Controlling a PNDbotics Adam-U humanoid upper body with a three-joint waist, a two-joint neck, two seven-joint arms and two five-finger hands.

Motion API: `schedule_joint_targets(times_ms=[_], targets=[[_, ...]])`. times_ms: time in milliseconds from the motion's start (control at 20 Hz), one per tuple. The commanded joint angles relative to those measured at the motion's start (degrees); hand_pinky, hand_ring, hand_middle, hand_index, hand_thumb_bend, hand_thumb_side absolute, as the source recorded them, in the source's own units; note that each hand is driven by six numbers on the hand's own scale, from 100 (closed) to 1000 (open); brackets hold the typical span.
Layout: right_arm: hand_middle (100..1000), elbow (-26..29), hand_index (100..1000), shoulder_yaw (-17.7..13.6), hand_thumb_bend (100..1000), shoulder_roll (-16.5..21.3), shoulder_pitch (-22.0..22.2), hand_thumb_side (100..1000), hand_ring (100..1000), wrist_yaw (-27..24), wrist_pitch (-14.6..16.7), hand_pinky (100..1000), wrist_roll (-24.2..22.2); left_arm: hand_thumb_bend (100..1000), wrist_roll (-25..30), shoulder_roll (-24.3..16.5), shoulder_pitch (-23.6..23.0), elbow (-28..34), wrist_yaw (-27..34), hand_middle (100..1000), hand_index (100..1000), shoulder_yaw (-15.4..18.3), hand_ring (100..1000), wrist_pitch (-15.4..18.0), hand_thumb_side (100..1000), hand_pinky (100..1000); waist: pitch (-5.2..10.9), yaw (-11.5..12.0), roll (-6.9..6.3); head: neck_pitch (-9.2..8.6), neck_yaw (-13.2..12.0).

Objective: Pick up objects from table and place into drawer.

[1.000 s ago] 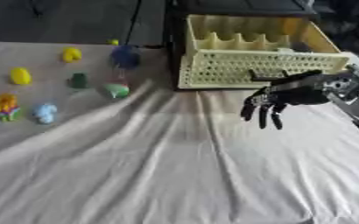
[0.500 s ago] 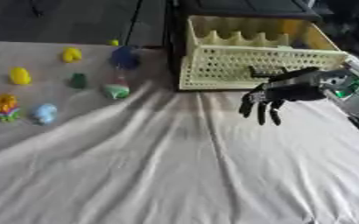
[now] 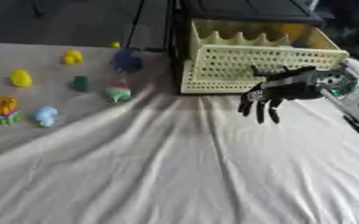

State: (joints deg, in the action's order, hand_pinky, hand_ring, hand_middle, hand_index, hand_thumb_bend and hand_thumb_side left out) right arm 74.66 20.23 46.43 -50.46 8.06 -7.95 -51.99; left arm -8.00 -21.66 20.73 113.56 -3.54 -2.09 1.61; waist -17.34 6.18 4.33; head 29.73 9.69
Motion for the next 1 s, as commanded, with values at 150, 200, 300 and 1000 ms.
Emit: schedule_joint_targets(times_ms=[150, 200, 300, 1000], targets=[[715, -1.97, 804, -1.53, 100, 1.04, -1.7, 1000, 596, 1.93, 1.03, 405, 0.02, 100, 0.5, -0.39, 0.8, 1.03, 0.23, 700, 958, -0.1, 715, 0.19, 969, 574, 0.39, 0.32, 0.07, -1.49, 0.5], [714, -2.46, 803, -1.76, 100, 1.06, -1.69, 1000, 595, 2.23, 1.2, 405, 0.02, 100, 0.52, -0.41, 0.79, 1.03, 0.2, 700, 958, -0.06, 715, 0.22, 969, 574, 0.23, 0.39, 0.12, -1.64, 0.55], [710, -3.3, 800, -2.16, 100, 0.96, -1.77, 1000, 594, 2.63, 1.53, 404, 0.02, 100, 0.52, -0.38, 0.81, 1.03, 0.16, 700, 957, -0.01, 714, 0.23, 971, 574, -0.06, 0.5, 0.2, -1.98, 0.73], [691, -5.81, 783, -5.49, 100, 0.89, -4.8, 1000, 587, 5.79, 3.87, 398, 0.02, 100, 0.87, -0.14, 0.42, 1.03, -0.13, 699, 959, -0.04, 713, 0.14, 977, 574, -1.63, 0.38, 0.32, -3.91, 1.4]])
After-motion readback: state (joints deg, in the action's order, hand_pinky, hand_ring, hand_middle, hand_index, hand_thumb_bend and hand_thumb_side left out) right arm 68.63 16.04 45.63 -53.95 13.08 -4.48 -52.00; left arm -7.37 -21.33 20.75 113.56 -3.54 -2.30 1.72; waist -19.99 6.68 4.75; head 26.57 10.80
